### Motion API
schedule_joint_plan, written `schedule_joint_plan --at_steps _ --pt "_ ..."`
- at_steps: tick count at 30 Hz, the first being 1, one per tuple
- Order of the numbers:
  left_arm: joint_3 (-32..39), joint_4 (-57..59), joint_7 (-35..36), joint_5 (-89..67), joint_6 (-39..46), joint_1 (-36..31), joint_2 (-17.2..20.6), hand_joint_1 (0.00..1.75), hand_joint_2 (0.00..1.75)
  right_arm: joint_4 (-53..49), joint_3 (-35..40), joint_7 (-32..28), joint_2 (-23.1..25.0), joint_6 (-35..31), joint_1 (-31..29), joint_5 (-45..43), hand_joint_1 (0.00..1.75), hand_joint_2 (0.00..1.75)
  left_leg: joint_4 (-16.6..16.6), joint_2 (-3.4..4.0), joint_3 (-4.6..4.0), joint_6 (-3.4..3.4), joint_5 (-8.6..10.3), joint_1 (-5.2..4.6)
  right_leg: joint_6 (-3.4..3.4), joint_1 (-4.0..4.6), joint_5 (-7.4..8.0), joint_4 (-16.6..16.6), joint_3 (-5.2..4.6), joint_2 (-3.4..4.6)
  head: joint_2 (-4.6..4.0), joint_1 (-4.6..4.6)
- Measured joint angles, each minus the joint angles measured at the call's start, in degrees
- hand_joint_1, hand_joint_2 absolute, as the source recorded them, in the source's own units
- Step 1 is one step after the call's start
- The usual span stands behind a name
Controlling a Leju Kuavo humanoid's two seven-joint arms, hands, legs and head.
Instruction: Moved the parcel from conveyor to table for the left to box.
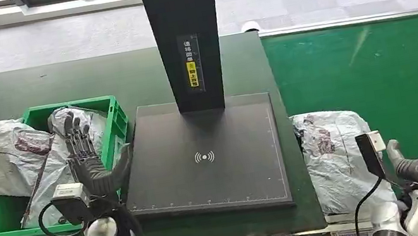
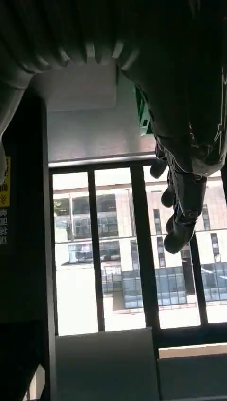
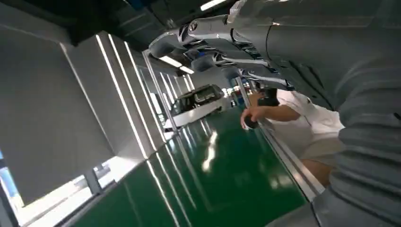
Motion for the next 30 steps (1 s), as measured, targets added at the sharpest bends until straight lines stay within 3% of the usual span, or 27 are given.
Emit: schedule_joint_plan --at_steps 4,12,19,23,30 --pt "-0.76 -0.61 -0.02 -1.24 1.16 1.14 0.13 0.00 1.75 11.01 0.20 7.75 -3.42 0.85 -1.85 -2.77 0.00 1.75 -0.01 -0.01 -0.01 0.00 0.00 0.02 0.00 0.01 0.00 0.01 0.03 -0.02 0.00 0.00" --pt "-1.31 -0.92 -0.02 -2.38 1.81 2.28 0.31 0.00 1.75 28.30 1.14 7.20 -8.48 1.51 -4.88 -6.34 0.00 1.75 0.00 -0.03 -0.01 0.00 0.01 0.00 0.00 0.00 0.00 0.01 0.03 -0.07 0.00 0.00" --pt "-1.31 -1.03 -0.02 -3.37 2.36 2.69 0.37 0.00 1.75 33.93 1.40 -6.12 -9.64 8.63 -6.40 -18.62 0.00 1.75 0.00 -0.02 -0.02 0.00 0.00 0.01 0.00 0.00 -0.01 0.01 0.00 -0.05 0.00 0.00" --pt "-1.31 -1.03 0.00 -4.07 2.42 2.97 0.44 0.00 1.75 35.51 1.44 -17.12 -9.81 14.99 -7.42 -27.62 0.00 1.75 0.00 -0.02 -0.01 0.00 0.00 0.00 0.00 0.00 0.00 0.01 0.00 -0.02 0.00 0.00" --pt "-1.31 -1.00 0.00 -4.92 3.06 3.44 0.46 0.00 1.75 35.82 2.51 -21.17 -9.79 19.28 -7.72 -32.48 0.00 1.75 0.00 -0.03 -0.02 0.01 0.01 0.00 0.00 -0.01 0.00 0.01 0.03 -0.07 0.00 0.00"
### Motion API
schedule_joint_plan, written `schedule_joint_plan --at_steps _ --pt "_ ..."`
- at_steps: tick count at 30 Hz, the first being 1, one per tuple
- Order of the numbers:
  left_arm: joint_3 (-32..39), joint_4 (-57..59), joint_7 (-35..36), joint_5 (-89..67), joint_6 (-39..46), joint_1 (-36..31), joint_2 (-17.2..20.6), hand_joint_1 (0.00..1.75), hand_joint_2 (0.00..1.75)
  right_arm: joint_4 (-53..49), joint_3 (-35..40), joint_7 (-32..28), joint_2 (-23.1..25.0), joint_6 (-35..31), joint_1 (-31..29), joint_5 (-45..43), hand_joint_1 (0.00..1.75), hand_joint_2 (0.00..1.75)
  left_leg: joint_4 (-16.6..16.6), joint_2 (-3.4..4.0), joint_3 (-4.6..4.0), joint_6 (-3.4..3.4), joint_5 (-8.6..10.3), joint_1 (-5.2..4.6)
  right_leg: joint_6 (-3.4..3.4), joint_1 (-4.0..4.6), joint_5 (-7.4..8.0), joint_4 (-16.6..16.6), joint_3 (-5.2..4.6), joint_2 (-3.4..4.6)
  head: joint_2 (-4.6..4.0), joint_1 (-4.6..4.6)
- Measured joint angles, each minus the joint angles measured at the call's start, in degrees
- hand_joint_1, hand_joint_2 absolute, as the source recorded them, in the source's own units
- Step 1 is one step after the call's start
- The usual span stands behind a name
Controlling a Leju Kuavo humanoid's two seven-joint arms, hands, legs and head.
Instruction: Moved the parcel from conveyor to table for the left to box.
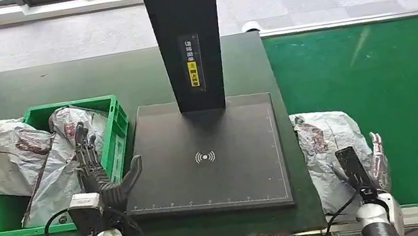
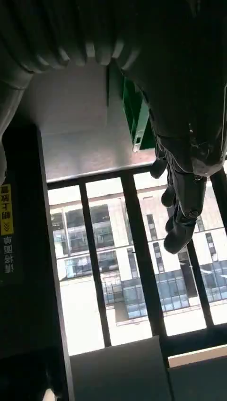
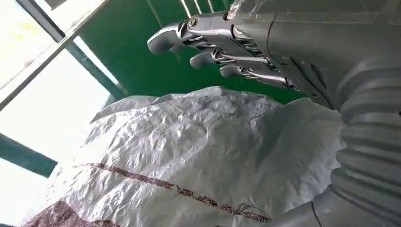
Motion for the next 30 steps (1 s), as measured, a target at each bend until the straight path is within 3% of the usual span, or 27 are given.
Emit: schedule_joint_plan --at_steps 7,24,30 --pt "0.00 0.37 0.00 -0.90 0.02 -0.02 0.02 0.00 1.75 0.96 2.95 5.88 -0.24 4.87 0.02 1.36 0.00 1.75 0.00 0.01 0.01 0.00 0.00 0.00 0.00 0.01 0.00 0.00 -0.02 0.02 0.00 0.00" --pt "0.00 0.81 0.00 -0.94 0.02 -0.02 0.02 0.00 1.75 2.03 4.44 6.29 -0.66 4.92 0.00 1.51 0.00 1.75 0.00 0.01 0.01 0.00 0.00 0.00 0.00 0.01 0.00 0.00 -0.01 0.02 0.00 0.00" --pt "0.00 1.09 0.00 -0.94 0.77 -0.04 0.02 0.00 1.75 3.61 6.06 14.43 -1.20 6.03 -0.77 5.36 0.00 1.75 0.00 0.03 0.04 0.00 0.00 0.01 0.00 0.01 0.00 -0.01 0.00 0.03 0.00 0.00"
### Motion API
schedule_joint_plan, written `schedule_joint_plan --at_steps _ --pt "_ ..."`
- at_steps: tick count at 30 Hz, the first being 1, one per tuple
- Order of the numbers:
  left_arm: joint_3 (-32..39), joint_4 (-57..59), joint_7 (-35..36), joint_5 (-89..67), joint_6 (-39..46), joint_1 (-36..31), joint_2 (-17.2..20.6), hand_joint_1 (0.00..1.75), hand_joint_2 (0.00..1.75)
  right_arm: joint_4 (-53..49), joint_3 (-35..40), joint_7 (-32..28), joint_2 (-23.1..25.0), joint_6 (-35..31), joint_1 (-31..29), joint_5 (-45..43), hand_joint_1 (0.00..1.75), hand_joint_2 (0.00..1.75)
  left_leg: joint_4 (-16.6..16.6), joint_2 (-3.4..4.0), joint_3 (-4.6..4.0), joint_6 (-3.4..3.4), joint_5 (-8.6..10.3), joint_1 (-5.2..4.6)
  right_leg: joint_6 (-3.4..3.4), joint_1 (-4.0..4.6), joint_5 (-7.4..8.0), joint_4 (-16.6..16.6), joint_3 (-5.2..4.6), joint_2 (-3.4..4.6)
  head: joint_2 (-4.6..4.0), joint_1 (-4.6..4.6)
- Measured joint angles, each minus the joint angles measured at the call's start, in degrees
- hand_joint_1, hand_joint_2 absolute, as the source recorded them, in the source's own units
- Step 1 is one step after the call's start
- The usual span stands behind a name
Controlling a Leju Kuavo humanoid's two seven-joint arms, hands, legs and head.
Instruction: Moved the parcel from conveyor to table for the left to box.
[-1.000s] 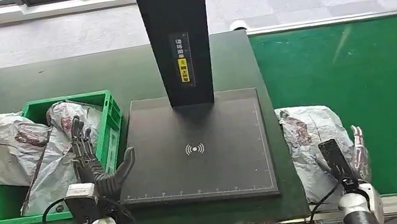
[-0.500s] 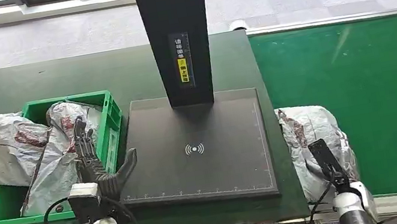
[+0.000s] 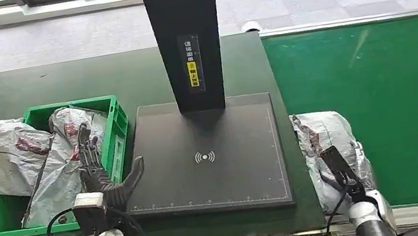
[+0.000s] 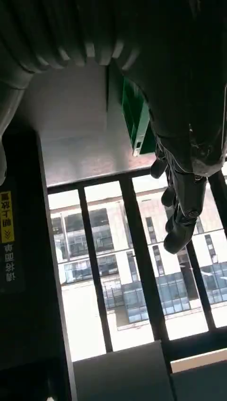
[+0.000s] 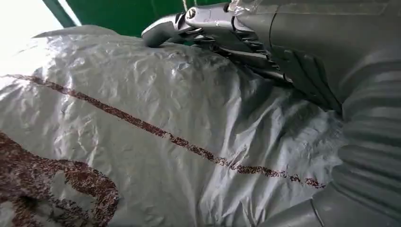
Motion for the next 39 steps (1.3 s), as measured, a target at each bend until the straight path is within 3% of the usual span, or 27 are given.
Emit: schedule_joint_plan --at_steps 1,2,32,39 --pt "0.00 0.09 0.00 -0.02 0.15 -0.01 0.00 0.00 1.75 0.44 0.41 1.51 -0.18 0.15 -0.22 0.57 0.00 1.75 0.00 0.00 0.02 0.00 0.00 0.00 0.00 0.00 0.00 0.00 0.02 0.00 0.00 0.00" --pt "0.00 0.15 0.00 -0.02 0.15 -0.02 0.00 0.00 1.75 0.94 0.70 2.66 -0.28 0.90 -0.46 0.94 1.75 1.75 0.00 0.00 0.05 0.00 0.00 0.00 0.00 0.00 0.00 -0.01 0.04 0.00 0.00 0.00" --pt "0.00 3.06 0.00 -0.87 -0.07 -1.06 0.00 0.00 1.75 4.08 3.43 4.56 -1.66 3.58 -2.05 1.96 1.75 1.75 0.00 0.11 0.54 0.04 -0.04 0.01 0.03 0.00 0.00 -0.07 0.53 0.14 0.00 0.00" --pt "0.00 2.43 0.00 -2.38 -0.07 -0.76 0.00 0.00 1.75 -0.80 4.04 -6.04 0.06 -1.77 0.84 -2.25 1.75 1.75 0.00 0.05 0.35 0.04 -0.04 0.00 0.03 0.00 0.02 -0.03 0.41 0.05 0.00 0.00"
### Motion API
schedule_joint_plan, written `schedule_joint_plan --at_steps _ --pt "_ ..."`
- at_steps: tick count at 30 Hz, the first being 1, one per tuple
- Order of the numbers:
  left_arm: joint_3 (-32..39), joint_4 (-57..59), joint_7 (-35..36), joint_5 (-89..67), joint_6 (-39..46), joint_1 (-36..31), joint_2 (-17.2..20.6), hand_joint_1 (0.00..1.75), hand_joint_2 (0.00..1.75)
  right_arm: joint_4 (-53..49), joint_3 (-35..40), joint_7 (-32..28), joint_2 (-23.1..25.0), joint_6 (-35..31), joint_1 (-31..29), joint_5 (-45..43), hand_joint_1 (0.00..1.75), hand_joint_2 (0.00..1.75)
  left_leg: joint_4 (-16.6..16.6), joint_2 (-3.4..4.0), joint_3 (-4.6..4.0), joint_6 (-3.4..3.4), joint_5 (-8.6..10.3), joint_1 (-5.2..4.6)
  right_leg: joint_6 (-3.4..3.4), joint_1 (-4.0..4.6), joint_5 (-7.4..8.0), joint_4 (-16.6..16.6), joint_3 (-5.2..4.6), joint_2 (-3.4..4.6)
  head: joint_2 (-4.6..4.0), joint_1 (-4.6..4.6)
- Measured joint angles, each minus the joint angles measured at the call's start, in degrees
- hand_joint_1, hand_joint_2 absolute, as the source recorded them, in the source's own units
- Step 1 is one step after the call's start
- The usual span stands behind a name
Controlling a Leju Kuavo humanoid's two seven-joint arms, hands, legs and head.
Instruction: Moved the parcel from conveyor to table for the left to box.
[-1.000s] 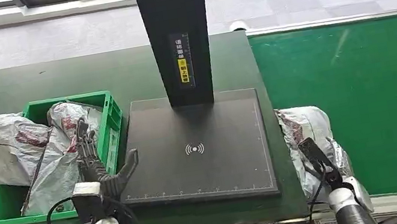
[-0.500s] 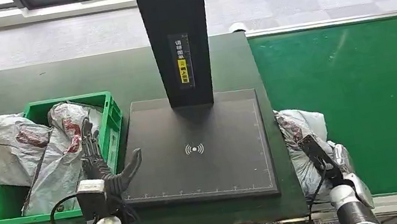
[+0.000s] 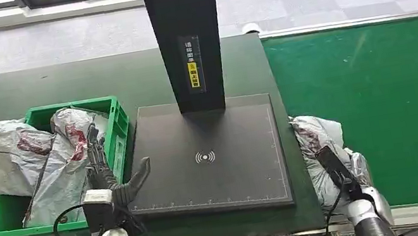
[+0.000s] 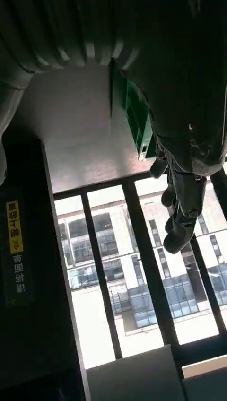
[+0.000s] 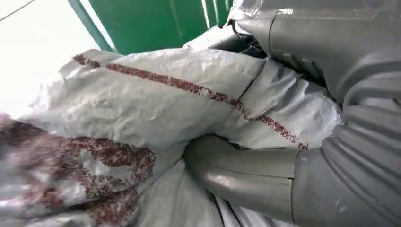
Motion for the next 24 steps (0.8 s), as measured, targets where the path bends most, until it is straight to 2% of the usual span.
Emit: schedule_joint_plan --at_steps 9,15,19,24 --pt "0.00 -1.82 0.00 -0.90 0.00 1.07 0.00 0.00 1.75 -26.40 6.93 -8.27 6.58 -2.69 11.39 -8.97 1.75 1.75 -0.02 -0.10 -0.46 -0.03 0.01 0.01 -0.06 0.01 -0.09 0.10 -0.49 -0.11 0.00 0.00" --pt "0.00 -1.82 0.00 -1.55 -0.02 1.15 -0.04 0.00 1.75 -40.46 10.79 -12.16 9.02 -6.55 15.60 -14.41 1.75 1.75 -0.02 -0.07 -0.46 -0.07 -0.02 0.00 -0.05 0.00 -0.13 0.08 -0.52 -0.07 0.00 0.00" --pt "0.00 -1.82 0.00 -1.73 -0.17 1.14 -0.07 0.00 1.75 -46.71 13.31 -13.18 9.84 -9.83 17.68 -19.19 1.75 1.75 -0.02 -0.07 -0.46 -0.06 -0.02 -0.01 -0.04 -0.01 -0.13 0.08 -0.50 -0.07 0.00 0.00" --pt "0.00 -1.82 0.00 -1.75 -0.20 1.14 -0.07 0.00 1.75 -50.28 16.31 -13.36 9.99 -11.65 18.66 -19.96 1.75 1.75 -0.02 -0.05 -0.42 -0.06 -0.02 -0.01 -0.04 -0.01 -0.13 0.07 -0.50 -0.04 0.00 0.00"
